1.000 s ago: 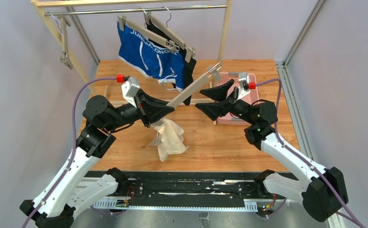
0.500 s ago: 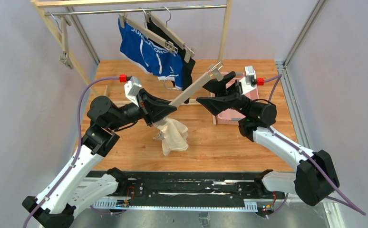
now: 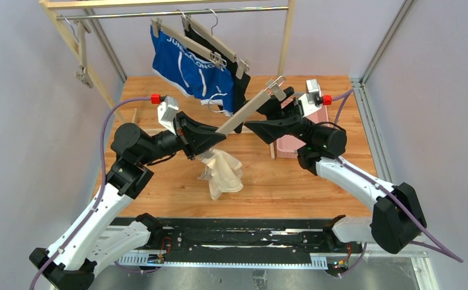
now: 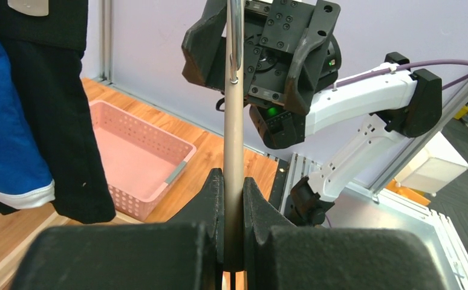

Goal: Remove the underwear clipped to the hanger

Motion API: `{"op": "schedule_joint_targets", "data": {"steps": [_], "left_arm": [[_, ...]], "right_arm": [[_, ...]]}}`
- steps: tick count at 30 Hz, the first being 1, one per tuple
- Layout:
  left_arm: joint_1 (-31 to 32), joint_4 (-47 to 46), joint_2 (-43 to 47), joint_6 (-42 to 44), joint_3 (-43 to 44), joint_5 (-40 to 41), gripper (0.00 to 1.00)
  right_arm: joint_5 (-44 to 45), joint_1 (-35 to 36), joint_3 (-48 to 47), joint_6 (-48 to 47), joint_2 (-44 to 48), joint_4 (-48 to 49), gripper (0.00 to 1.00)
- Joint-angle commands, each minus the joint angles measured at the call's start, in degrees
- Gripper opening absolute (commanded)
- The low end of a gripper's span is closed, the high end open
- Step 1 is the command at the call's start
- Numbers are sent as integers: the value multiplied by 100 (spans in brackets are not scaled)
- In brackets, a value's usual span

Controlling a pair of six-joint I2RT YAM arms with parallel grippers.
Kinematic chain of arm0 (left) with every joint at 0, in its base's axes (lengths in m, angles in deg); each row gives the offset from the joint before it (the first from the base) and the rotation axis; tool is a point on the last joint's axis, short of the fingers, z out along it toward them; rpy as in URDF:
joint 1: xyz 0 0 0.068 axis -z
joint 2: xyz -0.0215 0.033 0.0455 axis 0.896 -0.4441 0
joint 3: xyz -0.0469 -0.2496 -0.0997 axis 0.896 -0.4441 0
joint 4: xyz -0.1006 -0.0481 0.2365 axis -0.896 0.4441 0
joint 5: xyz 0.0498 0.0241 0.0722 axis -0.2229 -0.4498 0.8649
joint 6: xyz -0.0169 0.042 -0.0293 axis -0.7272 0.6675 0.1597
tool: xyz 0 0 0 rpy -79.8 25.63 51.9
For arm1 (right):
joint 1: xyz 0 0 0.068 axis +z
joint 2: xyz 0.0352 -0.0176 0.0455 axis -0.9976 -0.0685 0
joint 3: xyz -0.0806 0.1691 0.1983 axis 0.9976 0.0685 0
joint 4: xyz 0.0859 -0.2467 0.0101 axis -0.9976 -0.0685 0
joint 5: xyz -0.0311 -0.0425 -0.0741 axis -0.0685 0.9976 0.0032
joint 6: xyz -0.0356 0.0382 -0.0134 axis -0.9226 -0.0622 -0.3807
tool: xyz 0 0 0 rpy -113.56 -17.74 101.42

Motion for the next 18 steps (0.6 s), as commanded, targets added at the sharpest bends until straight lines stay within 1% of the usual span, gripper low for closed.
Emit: {"op": "schedule_joint_targets", "data": {"steps": [1,3,7,8,11,16,17,18], "left_arm": [[3,-403,47,-40,4,-76,0],[3,-403,46,-49,-16,-94,0],[3,-410,85,-54,-40,-73,0],[3,-430,98,-66,-45,-69,0],[5,-472,95,-97,-53,-76,0],[3,-526,90,-134,-109,-48,0],[3,-568,83,-147,-122,-45,0],[3,-588,75,-164,-135,-44,0]], "right_arm": [[64,214,-291,-23,-221,287,66],[74,261,-327,-38,-308,272,61],[89,310,-374,-66,-390,269,43],[102,316,-379,-88,-400,276,41],[118,343,-418,-112,-443,270,40],[83,383,-498,-112,-466,276,46],[83,384,-515,-112,-474,278,46],[76,391,-535,-107,-487,275,43]]}}
